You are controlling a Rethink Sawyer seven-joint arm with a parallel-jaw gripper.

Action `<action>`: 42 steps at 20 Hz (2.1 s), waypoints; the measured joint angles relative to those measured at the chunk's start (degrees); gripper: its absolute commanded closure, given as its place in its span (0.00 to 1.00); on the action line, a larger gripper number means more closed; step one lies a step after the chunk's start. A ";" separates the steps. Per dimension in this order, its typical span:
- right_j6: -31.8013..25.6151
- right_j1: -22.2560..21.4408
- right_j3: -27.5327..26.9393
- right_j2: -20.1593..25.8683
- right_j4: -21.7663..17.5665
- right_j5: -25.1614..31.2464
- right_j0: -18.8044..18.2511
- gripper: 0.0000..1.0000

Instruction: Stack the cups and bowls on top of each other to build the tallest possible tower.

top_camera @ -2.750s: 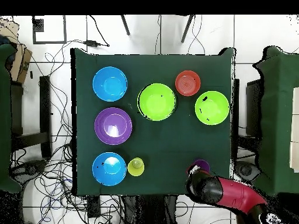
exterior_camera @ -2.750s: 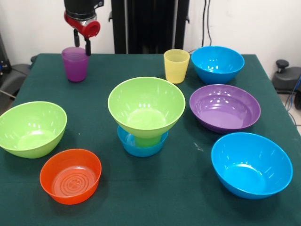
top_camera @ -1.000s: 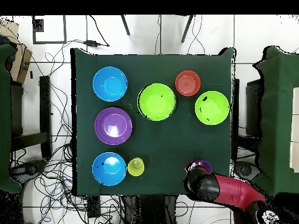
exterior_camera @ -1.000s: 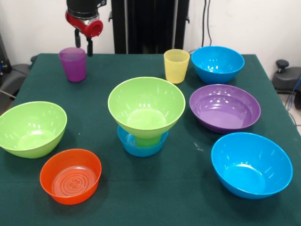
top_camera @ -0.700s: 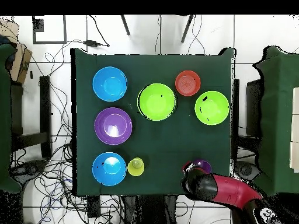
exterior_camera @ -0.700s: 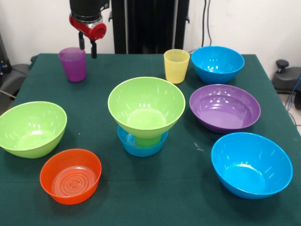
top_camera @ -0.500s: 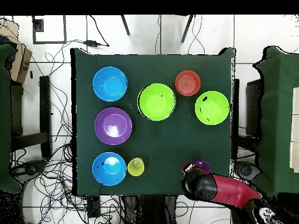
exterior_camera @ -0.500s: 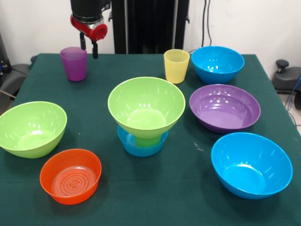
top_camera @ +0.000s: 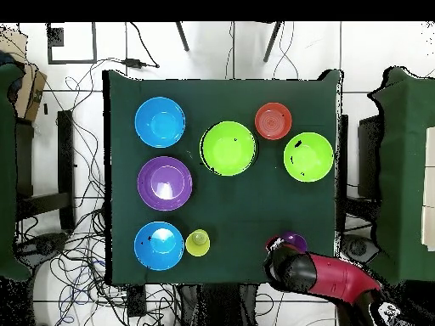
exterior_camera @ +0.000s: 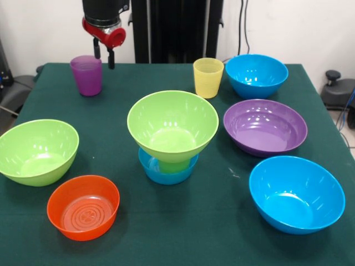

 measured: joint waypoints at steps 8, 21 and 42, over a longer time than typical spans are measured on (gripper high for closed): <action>0.00 -0.08 -0.21 0.07 -0.01 0.02 0.01 0.00; 0.00 0.06 -0.48 0.09 -0.13 0.06 0.01 0.00; 0.00 6.78 -8.41 2.10 -4.40 0.20 -0.99 0.00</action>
